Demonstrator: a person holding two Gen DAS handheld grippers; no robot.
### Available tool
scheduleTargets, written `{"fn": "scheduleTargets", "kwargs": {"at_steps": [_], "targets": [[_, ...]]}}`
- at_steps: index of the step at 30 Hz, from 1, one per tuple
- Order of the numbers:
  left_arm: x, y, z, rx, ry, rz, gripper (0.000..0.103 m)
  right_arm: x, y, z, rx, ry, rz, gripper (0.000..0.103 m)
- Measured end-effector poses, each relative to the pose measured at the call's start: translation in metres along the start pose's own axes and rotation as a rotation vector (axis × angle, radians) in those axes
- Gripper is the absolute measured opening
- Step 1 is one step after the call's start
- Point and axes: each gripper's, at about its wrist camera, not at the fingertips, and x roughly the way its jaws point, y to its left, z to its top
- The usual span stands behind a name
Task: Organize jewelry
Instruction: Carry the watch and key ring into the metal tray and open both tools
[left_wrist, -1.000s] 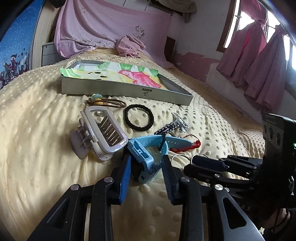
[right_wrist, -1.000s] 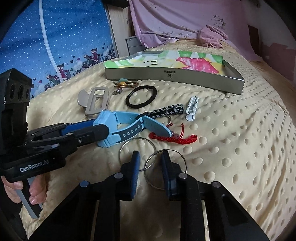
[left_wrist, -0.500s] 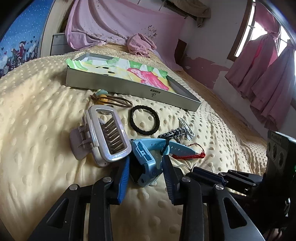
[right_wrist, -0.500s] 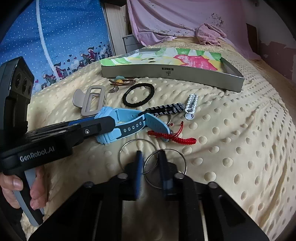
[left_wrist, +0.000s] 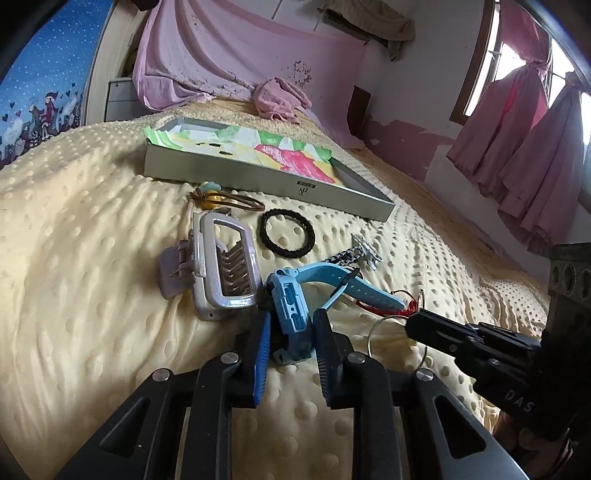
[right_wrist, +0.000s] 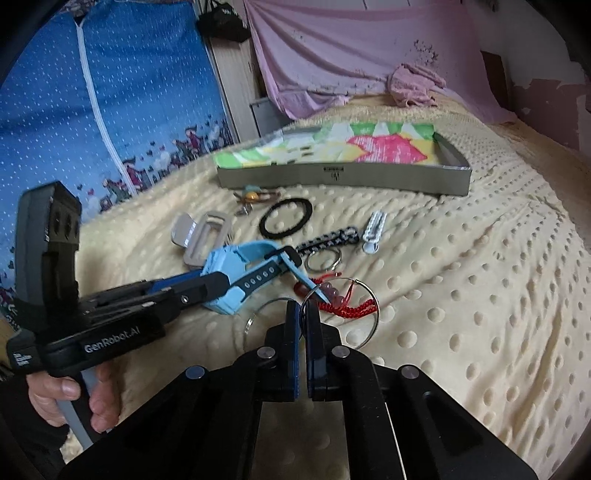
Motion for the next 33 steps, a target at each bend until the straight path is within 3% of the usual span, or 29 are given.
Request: {"fn": "scheduleTargets", "kwargs": {"at_steps": [14,22,28,33], "targets": [[-0.019,-0.023,-0.002,0.022,-0.046,-0.015,0.02,-0.06,-0.006,-0.002,-0.003,-0.121,-0.02,0.003],[-0.022,-0.037,0.02,0.053,-0.085,-0.016,0.02,-0.084,-0.023,0.014,0.029,-0.215,-0.055,0.003],[-0.02,-0.035,0.053,0.044,-0.14,0.012,0.02,-0.076,-0.027,0.032,0.032,-0.255,-0.076,0.003],[-0.006,-0.023,0.094,0.015,-0.191,0.043,0.02,-0.041,-0.035,0.08,0.02,-0.258,-0.055,0.003]]}}
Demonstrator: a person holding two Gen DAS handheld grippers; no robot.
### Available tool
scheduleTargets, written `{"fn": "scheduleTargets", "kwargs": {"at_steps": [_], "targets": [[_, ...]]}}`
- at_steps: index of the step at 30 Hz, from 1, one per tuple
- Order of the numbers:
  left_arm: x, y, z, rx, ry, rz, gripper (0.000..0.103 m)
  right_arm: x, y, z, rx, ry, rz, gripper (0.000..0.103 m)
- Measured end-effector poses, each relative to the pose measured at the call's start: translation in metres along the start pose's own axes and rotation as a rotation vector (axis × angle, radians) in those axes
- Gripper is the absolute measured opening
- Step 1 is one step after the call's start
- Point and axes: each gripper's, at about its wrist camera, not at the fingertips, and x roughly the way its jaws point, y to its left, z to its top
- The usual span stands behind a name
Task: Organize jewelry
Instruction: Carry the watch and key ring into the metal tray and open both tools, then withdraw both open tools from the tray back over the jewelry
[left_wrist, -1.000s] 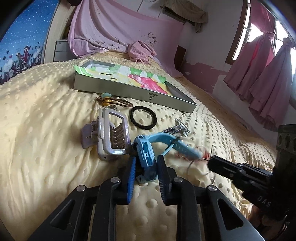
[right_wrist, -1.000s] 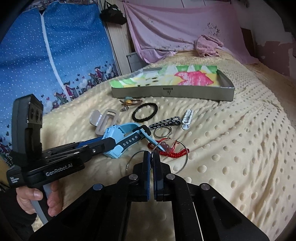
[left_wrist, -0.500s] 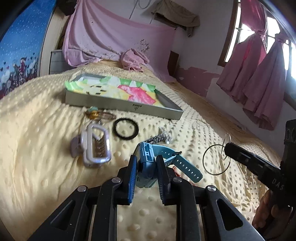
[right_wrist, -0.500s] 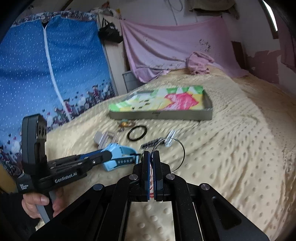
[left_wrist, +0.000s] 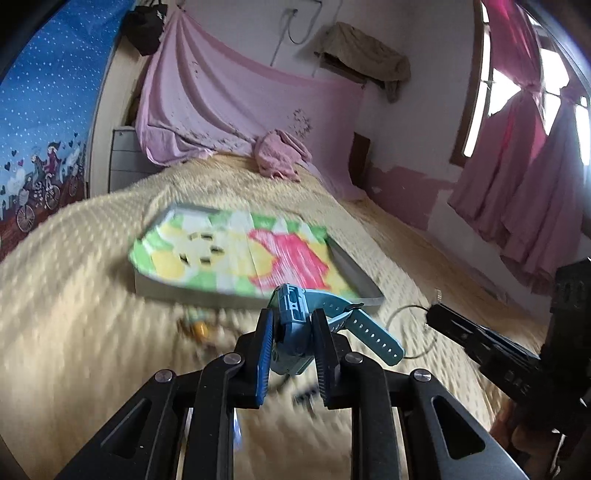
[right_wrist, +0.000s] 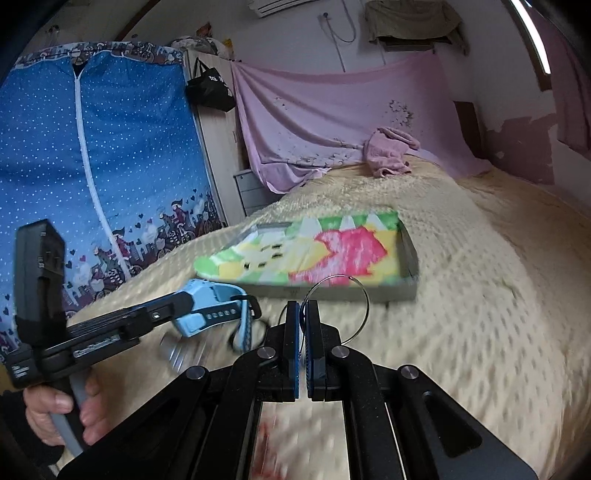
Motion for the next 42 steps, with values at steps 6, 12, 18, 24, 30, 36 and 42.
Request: {"fn": "scheduleTargets", "kwargs": {"at_steps": [6,12,18,24,30,36,42], "targets": [[0.05,0.021,0.034,-0.033,-0.017,0.064,0.02,0.074,-0.009,0.043,0.048,-0.014,0.034,0.003],[0.102,0.041,0.048,-0.087,0.065,0.116,0.02,0.152,-0.019,0.05,0.087,0.08,0.059,0.003],[0.128,0.05,0.052,-0.106,0.185,0.16,0.02,0.194,-0.028,0.032,0.107,0.197,0.053,0.003],[0.142,0.058,0.049,-0.137,0.283,0.172,0.021,0.207,-0.036,0.022,0.127,0.268,0.03,0.003],[0.136,0.057,0.045,-0.147,0.301,0.124,0.021,0.207,-0.031,0.019,0.093,0.296,-0.01,0.004],[0.11,0.049,0.041,-0.125,0.198,0.111,0.063,0.187,-0.033,0.017,0.09,0.272,-0.044,0.027],[0.077,0.039,0.033,-0.078,0.1,0.112,0.073,0.144,-0.029,0.018,0.076,0.149,-0.079,0.041]]}}
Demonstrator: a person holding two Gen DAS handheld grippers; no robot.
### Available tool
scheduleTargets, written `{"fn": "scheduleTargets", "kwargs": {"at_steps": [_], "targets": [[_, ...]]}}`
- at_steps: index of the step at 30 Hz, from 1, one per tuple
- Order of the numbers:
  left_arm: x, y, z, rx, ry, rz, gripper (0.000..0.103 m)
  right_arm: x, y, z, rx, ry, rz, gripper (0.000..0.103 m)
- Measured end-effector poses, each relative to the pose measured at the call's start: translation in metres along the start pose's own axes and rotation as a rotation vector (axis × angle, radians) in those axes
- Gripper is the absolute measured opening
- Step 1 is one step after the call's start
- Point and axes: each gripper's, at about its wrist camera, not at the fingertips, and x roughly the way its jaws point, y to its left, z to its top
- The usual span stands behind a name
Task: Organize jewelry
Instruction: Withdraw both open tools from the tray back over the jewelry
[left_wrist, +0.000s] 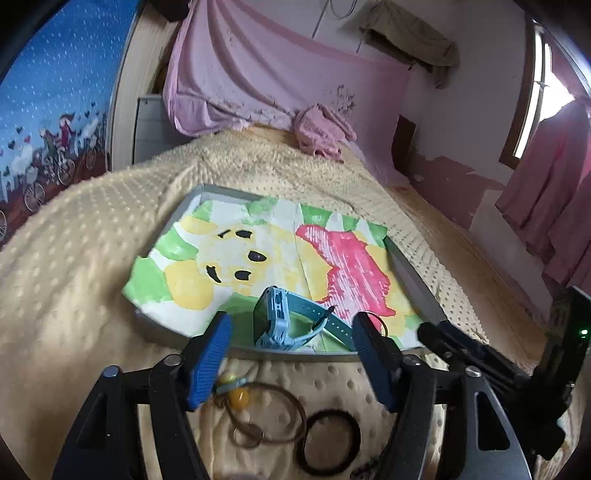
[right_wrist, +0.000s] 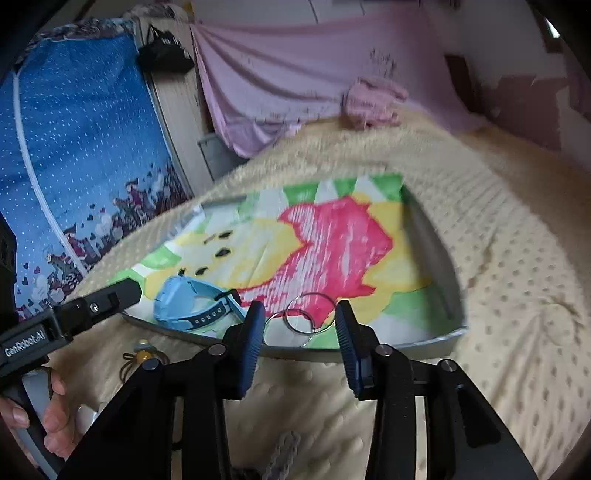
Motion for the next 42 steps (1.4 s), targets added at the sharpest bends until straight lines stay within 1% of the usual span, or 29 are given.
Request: {"fn": "scheduleTargets", "kwargs": {"at_steps": [1,2,4,6,7,8,10,12,14,18,20,23,28,32,36,39,42], "targets": [[-0.007,0.0,-0.003,0.002,-0.022,0.008,0.082,-0.009,0.002,-0.002,-0.007,-0.025,-0.004,0.047],[-0.013,0.001,-0.007,0.003,-0.047,0.018,0.087,-0.018,0.004,-0.003,-0.017,-0.053,-0.007,0.049],[-0.027,0.002,-0.014,0.009,-0.094,0.03,0.089,-0.035,0.008,-0.008,-0.038,-0.097,-0.016,0.051],[-0.04,0.003,-0.021,0.021,-0.128,0.042,0.092,-0.051,0.01,-0.013,-0.044,-0.134,-0.021,0.059],[-0.047,0.004,-0.025,0.029,-0.147,0.051,0.095,-0.058,0.011,-0.016,-0.045,-0.151,-0.022,0.067],[-0.053,0.004,-0.029,0.036,-0.166,0.059,0.099,-0.066,0.012,-0.019,-0.047,-0.171,-0.027,0.073],[-0.067,0.005,-0.037,0.046,-0.203,0.07,0.103,-0.082,0.014,-0.027,-0.049,-0.213,-0.031,0.075],[-0.08,0.008,-0.046,0.053,-0.238,0.075,0.103,-0.095,0.017,-0.034,-0.052,-0.234,-0.031,0.078],[-0.09,0.01,-0.054,0.057,-0.257,0.081,0.103,-0.108,0.021,-0.04,-0.058,-0.255,-0.032,0.087],[-0.108,0.015,-0.068,0.063,-0.286,0.091,0.103,-0.129,0.031,-0.051,-0.074,-0.297,-0.026,0.088],[-0.114,0.017,-0.074,0.07,-0.298,0.094,0.103,-0.142,0.036,-0.058,-0.084,-0.322,-0.028,0.09],[-0.124,0.022,-0.083,0.08,-0.32,0.093,0.103,-0.155,0.044,-0.067,-0.105,-0.347,-0.036,0.092],[-0.134,0.025,-0.098,0.115,-0.327,0.094,0.103,-0.173,0.054,-0.078,-0.152,-0.371,-0.062,0.092],[-0.14,0.026,-0.111,0.146,-0.33,0.095,0.103,-0.185,0.058,-0.087,-0.186,-0.359,-0.066,0.092],[-0.143,0.028,-0.117,0.146,-0.325,0.09,0.103,-0.194,0.056,-0.098,-0.202,-0.342,-0.075,0.092],[-0.14,0.028,-0.119,0.149,-0.306,0.085,0.103,-0.198,0.053,-0.106,-0.209,-0.322,-0.087,0.092],[-0.134,0.025,-0.12,0.165,-0.271,0.086,0.103,-0.199,0.049,-0.113,-0.198,-0.305,-0.089,0.092]]}}
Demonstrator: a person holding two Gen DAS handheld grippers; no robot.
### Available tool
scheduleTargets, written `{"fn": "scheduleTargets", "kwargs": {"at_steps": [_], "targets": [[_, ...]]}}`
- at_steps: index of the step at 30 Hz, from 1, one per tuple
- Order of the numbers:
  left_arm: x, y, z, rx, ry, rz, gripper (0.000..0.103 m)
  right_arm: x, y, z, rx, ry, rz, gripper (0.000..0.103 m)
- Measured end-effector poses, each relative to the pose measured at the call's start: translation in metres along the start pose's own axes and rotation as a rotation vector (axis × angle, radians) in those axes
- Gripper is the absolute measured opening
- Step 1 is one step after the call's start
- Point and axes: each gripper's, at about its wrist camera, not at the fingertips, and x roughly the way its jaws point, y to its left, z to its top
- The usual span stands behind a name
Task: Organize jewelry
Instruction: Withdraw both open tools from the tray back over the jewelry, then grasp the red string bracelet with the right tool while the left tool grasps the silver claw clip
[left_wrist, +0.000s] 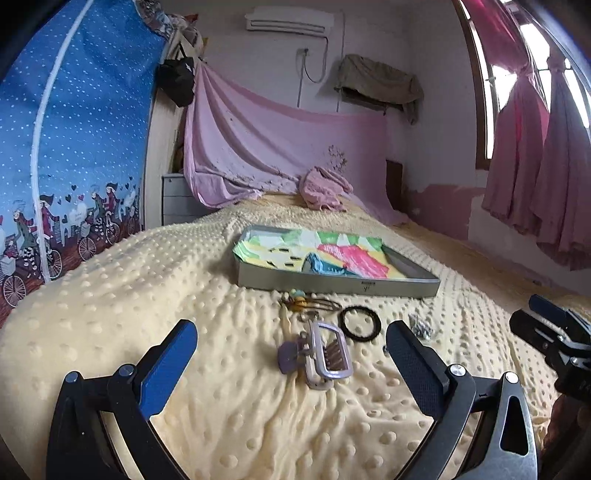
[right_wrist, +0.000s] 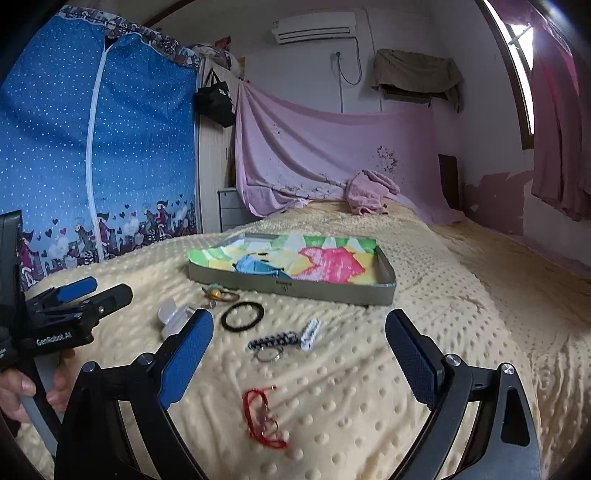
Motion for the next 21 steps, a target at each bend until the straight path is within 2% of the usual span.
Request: {"fn": "scheduleTargets", "kwargs": {"at_steps": [4,10,21], "targets": [[0.006,-0.004,-0.003,0.012,0.041,0.007,0.103,0.003,-0.005,-0.002,0.018,0.013,0.005,0.092],[0.007,-0.003,-0.005,0.015,0.051,0.015,0.103,0.014,-0.01,-0.008,0.051,0.055,0.008,0.092],[0.022,0.001,-0.008,-0.005,0.137,0.009,0.103,0.04,0.002,-0.018,0.006,0.169,0.038,0.092]]}}
